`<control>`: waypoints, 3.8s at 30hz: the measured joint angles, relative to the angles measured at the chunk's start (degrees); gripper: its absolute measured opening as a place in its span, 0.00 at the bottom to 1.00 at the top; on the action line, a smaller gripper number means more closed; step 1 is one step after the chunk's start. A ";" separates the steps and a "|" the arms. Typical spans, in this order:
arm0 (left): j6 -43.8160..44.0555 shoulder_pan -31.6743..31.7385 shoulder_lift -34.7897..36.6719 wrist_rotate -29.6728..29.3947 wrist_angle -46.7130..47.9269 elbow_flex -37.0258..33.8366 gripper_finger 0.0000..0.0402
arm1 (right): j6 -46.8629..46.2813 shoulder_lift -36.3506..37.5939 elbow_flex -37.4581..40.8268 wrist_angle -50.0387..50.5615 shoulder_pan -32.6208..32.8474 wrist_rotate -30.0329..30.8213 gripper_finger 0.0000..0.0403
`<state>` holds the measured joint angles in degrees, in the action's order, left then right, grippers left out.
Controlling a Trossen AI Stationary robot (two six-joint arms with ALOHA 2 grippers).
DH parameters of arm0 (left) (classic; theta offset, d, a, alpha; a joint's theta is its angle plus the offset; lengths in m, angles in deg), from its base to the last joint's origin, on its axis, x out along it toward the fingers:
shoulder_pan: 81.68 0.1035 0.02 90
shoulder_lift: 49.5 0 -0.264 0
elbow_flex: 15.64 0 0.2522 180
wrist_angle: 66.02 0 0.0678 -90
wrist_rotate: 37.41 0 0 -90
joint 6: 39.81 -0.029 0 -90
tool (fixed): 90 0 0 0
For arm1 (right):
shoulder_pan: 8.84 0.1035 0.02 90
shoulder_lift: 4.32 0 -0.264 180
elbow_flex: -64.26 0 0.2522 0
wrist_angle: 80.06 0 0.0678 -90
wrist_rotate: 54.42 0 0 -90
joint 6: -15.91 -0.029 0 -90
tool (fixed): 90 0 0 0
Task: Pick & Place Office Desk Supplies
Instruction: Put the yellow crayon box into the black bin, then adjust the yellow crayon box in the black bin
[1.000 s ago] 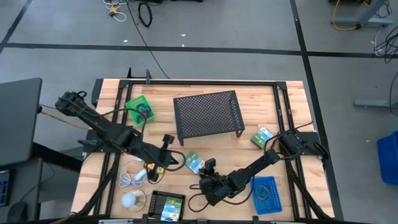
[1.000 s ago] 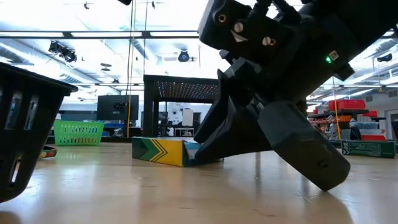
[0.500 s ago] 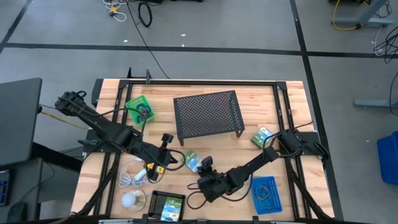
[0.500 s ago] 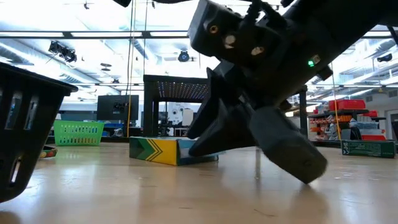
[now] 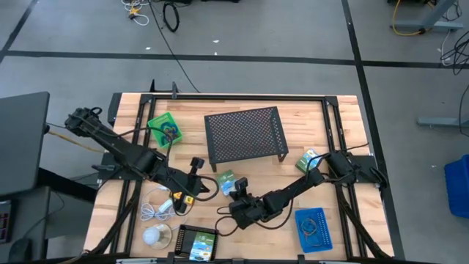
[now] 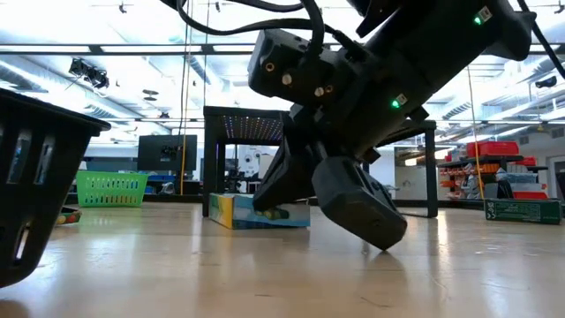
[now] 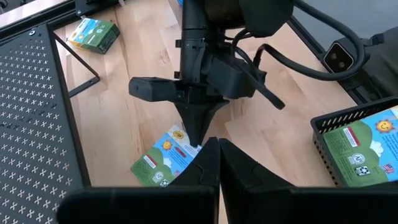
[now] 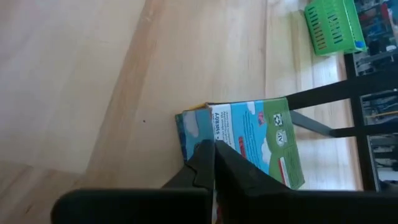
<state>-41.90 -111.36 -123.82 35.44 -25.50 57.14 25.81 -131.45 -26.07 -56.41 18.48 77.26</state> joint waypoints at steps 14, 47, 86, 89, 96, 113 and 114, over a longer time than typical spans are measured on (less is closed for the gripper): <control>-0.05 0.00 -0.03 -0.87 0.00 0.00 0.00 | 2.21 -0.35 -4.06 3.71 2.12 5.79 0.00; 3.56 0.02 6.57 -6.74 6.05 -0.07 0.00 | 10.34 -0.42 -28.29 28.62 4.01 0.87 0.00; 5.14 -0.02 20.39 -12.00 16.85 0.00 0.00 | -5.44 -0.26 -50.69 31.65 4.99 -30.68 0.00; 5.14 -0.02 20.39 -12.00 16.85 0.00 0.00 | -7.77 -0.26 -50.69 30.40 4.72 -33.12 0.00; 5.31 -0.02 20.39 -12.00 17.73 0.00 0.00 | -11.15 -0.26 -50.58 26.69 4.35 -36.28 0.00; 5.75 -0.07 22.53 -11.78 18.23 0.02 0.00 | -12.58 -4.25 -50.42 20.32 0.53 -43.40 0.00; 5.71 -0.07 22.73 -11.76 18.33 0.02 0.00 | -12.49 -4.24 -50.42 20.42 0.32 -43.40 0.00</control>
<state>-36.19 -111.42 -101.09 23.68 -7.17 57.16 13.32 -135.69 -76.50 -35.99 18.80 33.86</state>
